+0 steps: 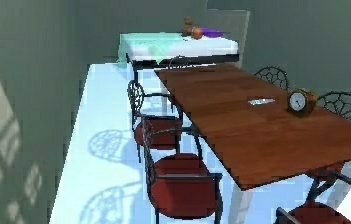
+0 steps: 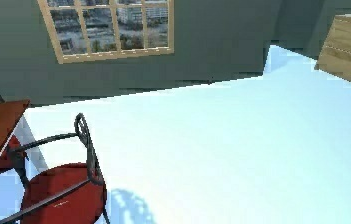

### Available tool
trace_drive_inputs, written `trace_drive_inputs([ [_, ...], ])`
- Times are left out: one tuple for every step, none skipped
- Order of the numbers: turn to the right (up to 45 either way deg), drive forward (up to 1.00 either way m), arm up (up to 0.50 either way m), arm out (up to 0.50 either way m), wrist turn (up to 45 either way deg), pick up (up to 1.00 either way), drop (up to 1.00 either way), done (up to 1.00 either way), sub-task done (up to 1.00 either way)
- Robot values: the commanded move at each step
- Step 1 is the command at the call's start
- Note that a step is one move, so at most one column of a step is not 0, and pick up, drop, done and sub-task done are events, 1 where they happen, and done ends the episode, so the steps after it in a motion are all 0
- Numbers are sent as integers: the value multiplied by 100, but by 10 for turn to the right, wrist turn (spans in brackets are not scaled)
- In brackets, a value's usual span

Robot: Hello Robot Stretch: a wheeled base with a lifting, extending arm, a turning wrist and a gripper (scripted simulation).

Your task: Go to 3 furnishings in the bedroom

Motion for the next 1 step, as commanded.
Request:
trace_drive_inputs([
  [0, 0, 0, 0, 0, 0, 0, 100, 0],
])
